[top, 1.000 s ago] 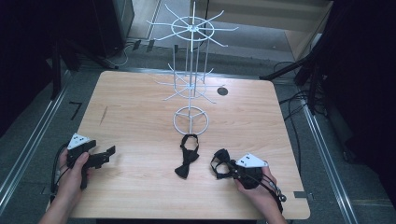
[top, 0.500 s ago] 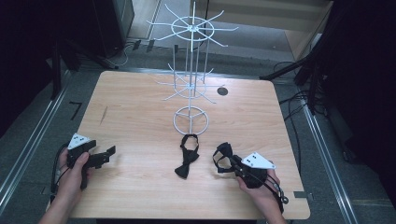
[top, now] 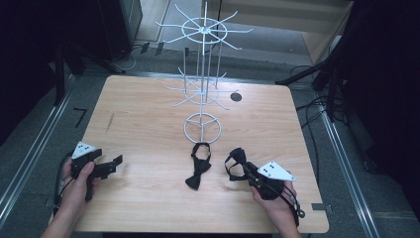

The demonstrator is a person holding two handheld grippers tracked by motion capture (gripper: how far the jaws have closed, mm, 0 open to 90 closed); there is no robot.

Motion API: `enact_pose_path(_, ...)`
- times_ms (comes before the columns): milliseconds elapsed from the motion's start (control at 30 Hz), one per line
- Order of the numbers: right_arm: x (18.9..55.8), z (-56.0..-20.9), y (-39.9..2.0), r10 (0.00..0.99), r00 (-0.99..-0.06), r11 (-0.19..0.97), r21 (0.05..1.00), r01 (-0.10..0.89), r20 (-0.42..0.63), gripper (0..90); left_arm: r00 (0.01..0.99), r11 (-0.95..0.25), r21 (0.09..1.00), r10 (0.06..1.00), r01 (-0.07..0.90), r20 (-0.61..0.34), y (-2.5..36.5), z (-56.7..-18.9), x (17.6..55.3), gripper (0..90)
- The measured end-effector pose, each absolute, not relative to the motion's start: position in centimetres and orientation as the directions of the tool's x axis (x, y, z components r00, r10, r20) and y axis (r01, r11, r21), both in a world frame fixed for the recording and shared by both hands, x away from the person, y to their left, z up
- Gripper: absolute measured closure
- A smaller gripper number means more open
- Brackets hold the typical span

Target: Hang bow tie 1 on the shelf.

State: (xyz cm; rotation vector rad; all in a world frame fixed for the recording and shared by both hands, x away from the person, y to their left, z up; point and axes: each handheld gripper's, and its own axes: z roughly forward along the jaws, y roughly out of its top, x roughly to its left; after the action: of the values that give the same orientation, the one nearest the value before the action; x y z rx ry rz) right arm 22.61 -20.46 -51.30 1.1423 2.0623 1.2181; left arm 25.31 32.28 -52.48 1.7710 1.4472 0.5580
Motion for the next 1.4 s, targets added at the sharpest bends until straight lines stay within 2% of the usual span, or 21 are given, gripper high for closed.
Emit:
enact_pose_path(1067,23.9,-49.3,-19.5,0.867,-0.496,0.147,0.924,0.354,0.052,78.5,0.256,-0.06,0.782,0.958,0.621,-0.129,32.3,-52.5,25.3,14.3)
enact_pose_path(1400,25.0,-47.7,-18.1,0.869,-0.492,0.124,0.939,0.322,0.054,78.5,0.257,-0.063,0.781,0.958,0.622,-0.128,32.3,-52.5,25.3,14.3)
